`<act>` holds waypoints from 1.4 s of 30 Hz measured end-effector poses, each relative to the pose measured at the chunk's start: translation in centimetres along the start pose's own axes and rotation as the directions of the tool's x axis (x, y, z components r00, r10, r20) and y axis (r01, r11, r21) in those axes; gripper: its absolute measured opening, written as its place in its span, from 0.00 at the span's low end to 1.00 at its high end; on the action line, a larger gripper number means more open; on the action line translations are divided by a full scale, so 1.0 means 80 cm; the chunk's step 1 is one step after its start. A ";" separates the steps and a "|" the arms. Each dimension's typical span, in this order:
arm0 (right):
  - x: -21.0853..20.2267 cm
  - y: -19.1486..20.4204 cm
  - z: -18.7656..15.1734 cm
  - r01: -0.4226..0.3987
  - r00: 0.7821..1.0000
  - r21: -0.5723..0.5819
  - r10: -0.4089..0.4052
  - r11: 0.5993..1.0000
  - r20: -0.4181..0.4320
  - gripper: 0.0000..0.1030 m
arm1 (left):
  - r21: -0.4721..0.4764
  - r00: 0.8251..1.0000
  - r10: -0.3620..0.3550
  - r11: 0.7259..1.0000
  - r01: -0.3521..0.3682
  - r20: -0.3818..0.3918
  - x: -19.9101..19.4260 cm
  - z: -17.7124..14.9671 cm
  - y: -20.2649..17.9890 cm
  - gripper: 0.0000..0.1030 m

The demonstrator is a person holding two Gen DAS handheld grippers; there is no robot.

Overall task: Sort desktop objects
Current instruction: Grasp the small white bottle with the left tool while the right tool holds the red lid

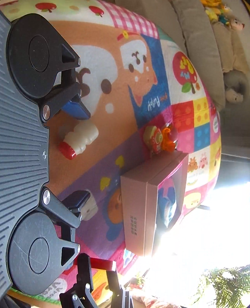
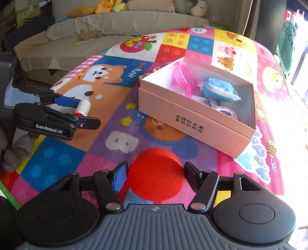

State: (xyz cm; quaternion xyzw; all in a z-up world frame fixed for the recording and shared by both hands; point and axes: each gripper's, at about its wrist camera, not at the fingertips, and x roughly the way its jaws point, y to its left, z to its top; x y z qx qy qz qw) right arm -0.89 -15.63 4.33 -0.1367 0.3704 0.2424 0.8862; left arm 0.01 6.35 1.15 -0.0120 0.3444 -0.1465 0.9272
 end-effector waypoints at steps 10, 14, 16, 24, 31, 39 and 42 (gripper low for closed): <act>0.009 -0.001 -0.016 0.045 0.998 0.020 -0.046 0.999 0.034 0.74 | 0.130 0.992 -0.123 0.984 0.124 -0.016 -0.032 -0.019 -0.042 0.92; 0.013 -0.004 -0.020 0.045 0.998 0.041 -0.046 0.998 0.035 0.82 | 0.126 0.993 -0.120 0.985 0.122 -0.023 -0.029 -0.019 -0.045 0.92; 0.015 -0.008 -0.023 0.056 0.998 0.060 -0.058 0.997 0.030 0.86 | 0.100 0.990 -0.135 0.985 0.137 -0.030 -0.023 -0.017 -0.046 0.93; 0.023 -0.028 -0.040 0.096 0.995 0.138 -0.096 0.986 -0.006 0.93 | 0.135 0.984 -0.179 0.975 0.178 -0.009 -0.028 -0.018 -0.069 0.93; 0.028 -0.032 -0.044 0.078 0.997 0.184 -0.080 0.980 0.003 0.96 | 0.120 0.995 0.088 0.988 -0.094 0.050 -0.034 -0.004 -0.026 0.89; 0.029 -0.016 -0.037 0.020 0.999 0.138 -0.026 0.990 0.038 0.95 | 0.127 0.995 0.097 0.987 -0.095 -0.013 0.001 -0.009 -0.022 0.61; 0.032 -0.014 -0.031 0.002 0.999 0.135 -0.010 0.991 0.051 0.86 | 0.123 0.996 0.085 0.989 -0.083 -0.013 -0.002 -0.010 -0.027 0.47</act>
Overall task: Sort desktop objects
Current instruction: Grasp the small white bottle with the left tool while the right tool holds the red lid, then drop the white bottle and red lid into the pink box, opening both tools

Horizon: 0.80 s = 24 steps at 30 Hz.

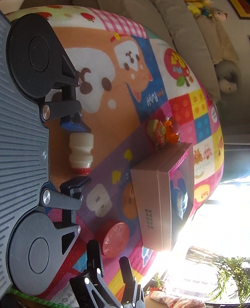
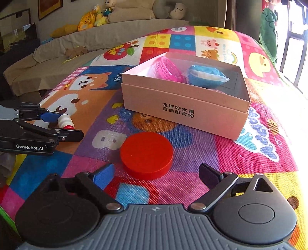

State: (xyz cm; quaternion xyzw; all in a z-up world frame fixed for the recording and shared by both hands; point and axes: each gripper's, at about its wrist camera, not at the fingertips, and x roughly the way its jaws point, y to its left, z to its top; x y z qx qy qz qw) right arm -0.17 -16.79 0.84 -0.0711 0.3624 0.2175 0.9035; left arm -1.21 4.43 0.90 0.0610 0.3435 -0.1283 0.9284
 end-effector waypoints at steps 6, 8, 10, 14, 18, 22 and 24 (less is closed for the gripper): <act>0.005 0.005 0.007 -0.012 1.000 -0.023 0.013 1.000 0.006 0.60 | -0.003 1.000 0.003 1.000 -0.003 -0.005 -0.011 -0.006 -0.005 0.46; 0.005 0.008 0.009 -0.023 1.000 -0.038 0.023 0.999 0.013 0.60 | -0.001 1.000 0.003 1.000 -0.003 -0.005 -0.010 -0.004 -0.009 0.46; 0.001 0.008 0.012 -0.035 0.999 -0.039 0.036 0.999 0.027 0.60 | -0.003 1.000 0.005 1.000 -0.005 0.004 -0.010 0.002 -0.011 0.46; -0.040 -0.008 0.044 -0.032 0.990 -0.026 0.035 0.999 0.137 0.60 | 0.026 0.996 -0.010 1.000 0.008 0.090 -0.028 0.037 -0.017 0.46; -0.095 -0.035 0.101 0.028 0.957 -0.018 -0.022 0.999 0.290 0.60 | 0.080 0.973 -0.019 0.997 0.000 0.231 -0.045 0.094 -0.030 0.46; -0.121 -0.061 0.151 0.080 0.922 0.004 -0.076 0.997 0.380 0.60 | 0.130 0.943 -0.032 0.991 -0.012 0.333 -0.029 0.146 -0.054 0.46; -0.118 -0.071 0.173 0.099 0.915 0.020 -0.099 0.995 0.392 0.60 | 0.111 0.944 -0.031 0.994 -0.006 0.329 -0.007 0.168 -0.057 0.49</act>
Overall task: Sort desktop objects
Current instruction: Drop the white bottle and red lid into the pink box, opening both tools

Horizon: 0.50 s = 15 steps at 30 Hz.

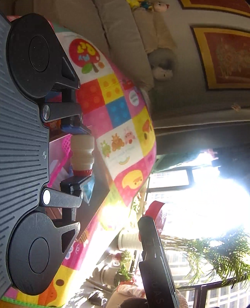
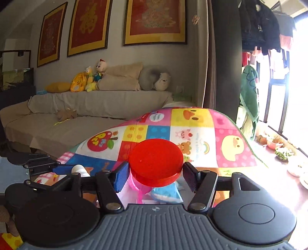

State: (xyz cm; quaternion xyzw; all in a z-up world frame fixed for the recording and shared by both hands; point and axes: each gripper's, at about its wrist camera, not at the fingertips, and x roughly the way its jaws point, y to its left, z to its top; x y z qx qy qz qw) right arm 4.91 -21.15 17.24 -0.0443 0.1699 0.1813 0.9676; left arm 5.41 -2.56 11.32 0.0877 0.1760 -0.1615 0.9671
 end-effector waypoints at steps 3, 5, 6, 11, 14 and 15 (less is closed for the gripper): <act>0.017 -0.008 0.011 0.008 1.000 0.020 -0.008 1.000 -0.008 0.60 | -0.048 0.998 0.011 0.999 -0.014 -0.069 0.025 -0.005 0.005 0.58; 0.024 -0.010 0.008 0.008 1.000 0.017 -0.007 1.000 -0.020 0.60 | -0.058 0.997 -0.006 0.998 0.002 -0.077 0.018 -0.023 0.010 0.70; 0.028 -0.010 0.004 0.001 0.999 0.018 -0.001 1.000 -0.034 0.60 | -0.062 0.996 -0.001 0.998 -0.004 -0.085 0.014 -0.034 0.012 0.73; 0.072 -0.007 -0.019 -0.032 0.990 0.052 0.039 0.998 -0.138 0.60 | -0.101 0.986 0.026 0.994 -0.044 -0.167 0.003 -0.077 0.031 0.78; 0.104 0.000 -0.037 -0.054 0.975 0.077 0.069 0.996 -0.213 0.60 | -0.122 0.979 0.056 0.989 -0.082 -0.198 0.000 -0.092 0.044 0.86; 0.113 0.001 -0.042 -0.052 0.968 0.095 0.073 0.994 -0.238 0.61 | -0.127 0.976 0.068 0.987 -0.096 -0.205 0.000 -0.096 0.049 0.87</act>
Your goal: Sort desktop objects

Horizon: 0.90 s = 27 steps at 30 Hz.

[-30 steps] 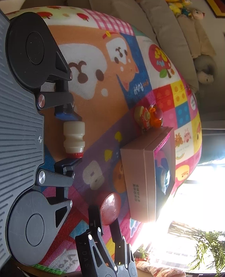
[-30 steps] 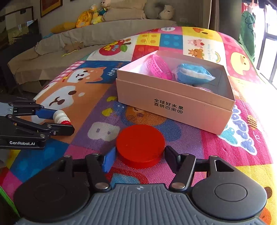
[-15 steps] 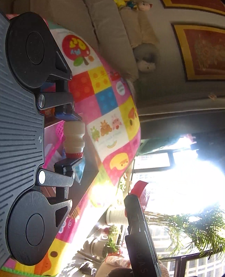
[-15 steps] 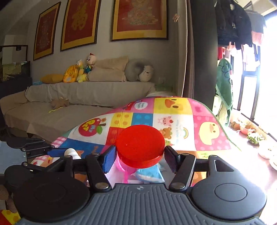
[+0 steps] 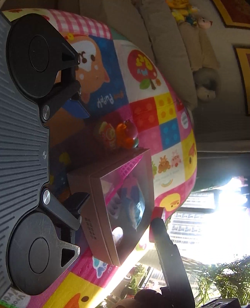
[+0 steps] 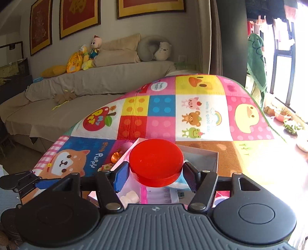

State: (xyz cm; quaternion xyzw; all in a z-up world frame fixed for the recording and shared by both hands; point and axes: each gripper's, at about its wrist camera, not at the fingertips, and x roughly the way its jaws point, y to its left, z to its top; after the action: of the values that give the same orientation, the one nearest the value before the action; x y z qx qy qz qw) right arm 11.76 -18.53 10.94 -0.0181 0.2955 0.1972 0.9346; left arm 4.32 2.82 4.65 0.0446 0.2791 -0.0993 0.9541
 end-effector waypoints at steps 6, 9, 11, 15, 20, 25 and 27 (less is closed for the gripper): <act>0.014 0.011 0.002 -0.040 0.998 0.017 0.041 0.999 -0.056 0.61 | -0.117 0.991 0.135 0.984 -0.136 -0.015 0.010 -0.020 0.036 0.92; 0.028 0.020 0.032 -0.092 0.991 0.037 0.096 0.995 -0.096 0.63 | -0.196 0.989 0.142 0.970 -0.146 -0.034 0.019 -0.034 0.050 0.92; 0.045 0.023 0.059 -0.118 0.984 0.082 0.128 0.990 -0.124 0.70 | -0.223 0.990 0.134 0.964 -0.142 -0.051 0.023 -0.040 0.055 0.92; 0.117 0.023 0.124 -0.133 0.965 0.185 0.170 0.974 -0.201 0.80 | -0.292 0.993 0.116 0.949 -0.117 -0.020 0.017 -0.044 0.068 0.94; 0.250 0.002 0.163 0.042 0.932 0.287 0.066 0.957 -0.358 0.80 | -0.345 0.995 0.098 0.934 -0.096 -0.012 0.014 -0.046 0.078 0.95; 0.337 -0.047 0.135 0.250 0.847 0.369 -0.017 0.895 -0.531 0.49 | -0.368 0.996 0.092 0.925 -0.092 -0.020 0.013 -0.047 0.083 0.96; 0.346 -0.060 0.119 0.271 0.831 0.432 0.018 0.860 -0.556 0.49 | -0.371 0.996 0.084 0.924 -0.088 -0.026 0.013 -0.048 0.084 0.96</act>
State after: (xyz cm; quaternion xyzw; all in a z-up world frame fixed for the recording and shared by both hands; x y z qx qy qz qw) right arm 39.44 -11.64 2.89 0.1461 0.5858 0.0371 0.7963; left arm 4.63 9.72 1.07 -0.1243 0.2952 -0.0024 0.9473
